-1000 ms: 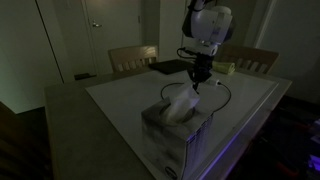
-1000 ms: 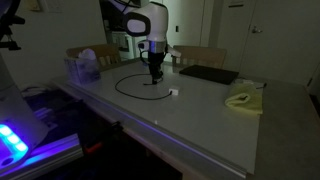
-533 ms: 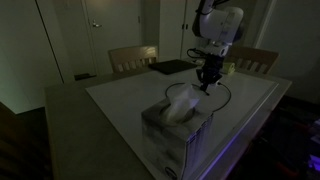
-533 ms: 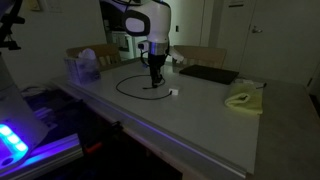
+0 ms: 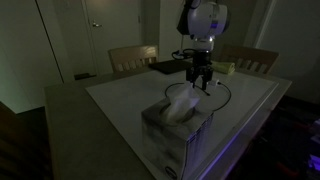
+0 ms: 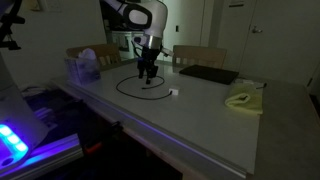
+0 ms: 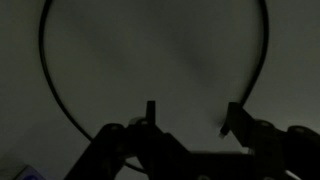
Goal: Move the ends of the charger to the middle
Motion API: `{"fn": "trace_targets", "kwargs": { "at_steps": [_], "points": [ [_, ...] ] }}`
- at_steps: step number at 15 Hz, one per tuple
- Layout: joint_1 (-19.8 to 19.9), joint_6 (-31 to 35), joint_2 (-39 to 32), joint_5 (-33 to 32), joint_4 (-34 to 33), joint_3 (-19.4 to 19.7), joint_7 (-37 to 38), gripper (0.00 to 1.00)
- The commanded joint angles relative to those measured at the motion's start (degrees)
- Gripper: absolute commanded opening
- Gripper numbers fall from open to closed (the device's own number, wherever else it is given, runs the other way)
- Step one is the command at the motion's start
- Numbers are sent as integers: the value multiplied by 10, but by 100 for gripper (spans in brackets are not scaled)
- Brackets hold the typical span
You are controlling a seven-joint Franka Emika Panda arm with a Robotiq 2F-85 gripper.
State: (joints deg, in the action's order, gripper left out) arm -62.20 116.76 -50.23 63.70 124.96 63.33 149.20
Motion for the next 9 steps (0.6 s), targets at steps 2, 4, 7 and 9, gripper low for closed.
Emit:
{"fn": "trace_targets", "kwargs": {
  "at_steps": [2, 4, 7, 9],
  "points": [
    [75, 1, 90, -201, -46, -75, -12, 100],
    [114, 10, 121, -286, -56, -117, -26, 100],
    [74, 0, 87, -240, -50, -80, -3, 100],
    [71, 0, 84, -239, -49, -79, -3, 100]
  ]
}}
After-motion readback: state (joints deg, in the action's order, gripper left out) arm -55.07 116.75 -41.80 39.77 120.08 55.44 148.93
